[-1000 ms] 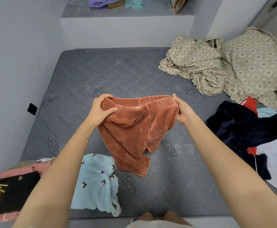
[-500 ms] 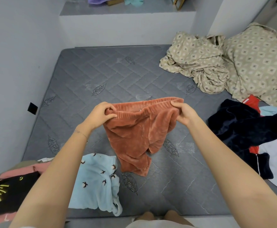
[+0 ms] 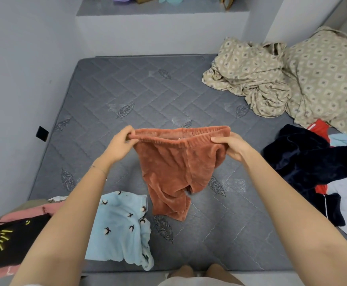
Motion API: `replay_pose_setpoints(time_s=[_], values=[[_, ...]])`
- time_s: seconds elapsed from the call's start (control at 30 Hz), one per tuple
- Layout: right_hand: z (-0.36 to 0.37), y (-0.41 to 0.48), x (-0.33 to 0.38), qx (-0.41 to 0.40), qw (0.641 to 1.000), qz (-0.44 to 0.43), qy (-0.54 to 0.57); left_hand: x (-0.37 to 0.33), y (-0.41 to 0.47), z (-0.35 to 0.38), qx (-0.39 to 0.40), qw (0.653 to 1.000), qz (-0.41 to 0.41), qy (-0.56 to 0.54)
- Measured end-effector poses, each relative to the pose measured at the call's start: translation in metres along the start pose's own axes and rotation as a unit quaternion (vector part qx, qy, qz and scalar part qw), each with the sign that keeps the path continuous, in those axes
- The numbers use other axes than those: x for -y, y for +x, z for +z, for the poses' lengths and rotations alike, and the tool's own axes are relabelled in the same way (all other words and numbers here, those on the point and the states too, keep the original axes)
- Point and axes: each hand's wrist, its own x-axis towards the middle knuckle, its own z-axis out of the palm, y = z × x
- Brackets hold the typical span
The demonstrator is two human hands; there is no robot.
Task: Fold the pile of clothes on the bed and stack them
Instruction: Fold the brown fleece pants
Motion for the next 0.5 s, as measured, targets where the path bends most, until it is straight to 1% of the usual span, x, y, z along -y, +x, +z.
replay_pose_setpoints(time_s=[0.07, 0.1, 0.17, 0.27, 0.33, 0.37, 0.43, 0.47, 0.5], values=[[-0.004, -0.001, -0.001, 0.037, 0.995, 0.018, -0.094, -0.001, 0.0, -0.003, -0.055, 0.985, -0.062, -0.154], [-0.004, -0.001, -0.001, 0.037, 0.991, 0.019, -0.13, -0.001, 0.001, -0.003, -0.076, 0.971, -0.091, -0.205], [-0.002, -0.001, -0.002, 0.034, 0.987, 0.002, -0.157, -0.002, 0.004, -0.005, -0.097, 0.954, -0.132, -0.253], [0.008, 0.0, -0.006, 0.083, 0.98, -0.031, -0.179, -0.007, 0.01, -0.004, -0.1, 0.948, -0.155, -0.261], [0.016, 0.0, -0.011, 0.123, 0.982, -0.025, -0.143, -0.01, 0.015, 0.0, -0.11, 0.944, -0.17, -0.26], [0.019, 0.0, -0.013, 0.122, 0.985, -0.02, -0.123, -0.01, 0.017, 0.001, -0.119, 0.946, -0.175, -0.247], [0.023, -0.001, -0.014, 0.074, 0.99, -0.034, -0.118, -0.009, 0.018, 0.001, -0.134, 0.95, -0.188, -0.21], [0.023, -0.001, -0.014, 0.041, 0.992, -0.044, -0.108, -0.008, 0.018, 0.0, -0.126, 0.948, -0.204, -0.208], [0.023, -0.001, -0.013, 0.011, 0.996, -0.049, -0.078, -0.007, 0.017, -0.002, -0.099, 0.941, -0.223, -0.236]])
